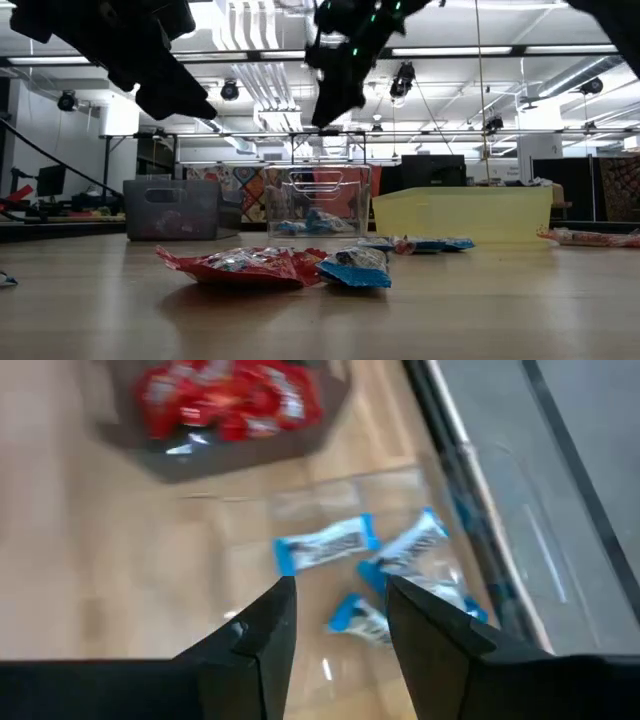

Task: Sort candy
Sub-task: Put the red candy into the black bin

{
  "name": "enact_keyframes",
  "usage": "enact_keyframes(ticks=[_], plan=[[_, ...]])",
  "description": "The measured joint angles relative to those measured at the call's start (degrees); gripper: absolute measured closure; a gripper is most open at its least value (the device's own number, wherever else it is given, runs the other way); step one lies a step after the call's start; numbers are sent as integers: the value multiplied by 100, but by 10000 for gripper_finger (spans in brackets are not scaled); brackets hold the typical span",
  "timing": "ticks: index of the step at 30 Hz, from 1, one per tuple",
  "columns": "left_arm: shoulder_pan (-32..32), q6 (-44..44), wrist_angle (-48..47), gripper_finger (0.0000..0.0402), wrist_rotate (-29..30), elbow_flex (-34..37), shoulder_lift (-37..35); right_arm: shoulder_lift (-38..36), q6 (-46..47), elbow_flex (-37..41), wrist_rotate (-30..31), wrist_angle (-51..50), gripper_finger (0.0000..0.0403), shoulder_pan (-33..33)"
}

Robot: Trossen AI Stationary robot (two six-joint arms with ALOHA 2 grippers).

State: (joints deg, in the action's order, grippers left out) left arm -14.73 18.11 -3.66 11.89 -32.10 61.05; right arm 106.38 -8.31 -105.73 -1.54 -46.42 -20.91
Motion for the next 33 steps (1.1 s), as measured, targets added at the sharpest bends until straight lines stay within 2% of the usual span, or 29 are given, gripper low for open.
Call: enact_keyframes(ticks=[9,17,23,28,33], plan=[[-290,67,1023,244,-642,0,615,-1115,809,821,74,-106,275,1380],[-583,95,1645,241,-1330,0,1287,-1542,1868,1544,1301,-116,274,2874],[-811,383,2106,192,-1396,0,1897,-1549,2722,1814,1791,-132,277,3728],[-978,659,2904,144,-1397,-2,2495,-1549,3309,1989,1967,-124,277,4278],[-1036,1255,3418,135,-1302,-31,2997,-1549,3797,2242,2175,-139,277,4690]])
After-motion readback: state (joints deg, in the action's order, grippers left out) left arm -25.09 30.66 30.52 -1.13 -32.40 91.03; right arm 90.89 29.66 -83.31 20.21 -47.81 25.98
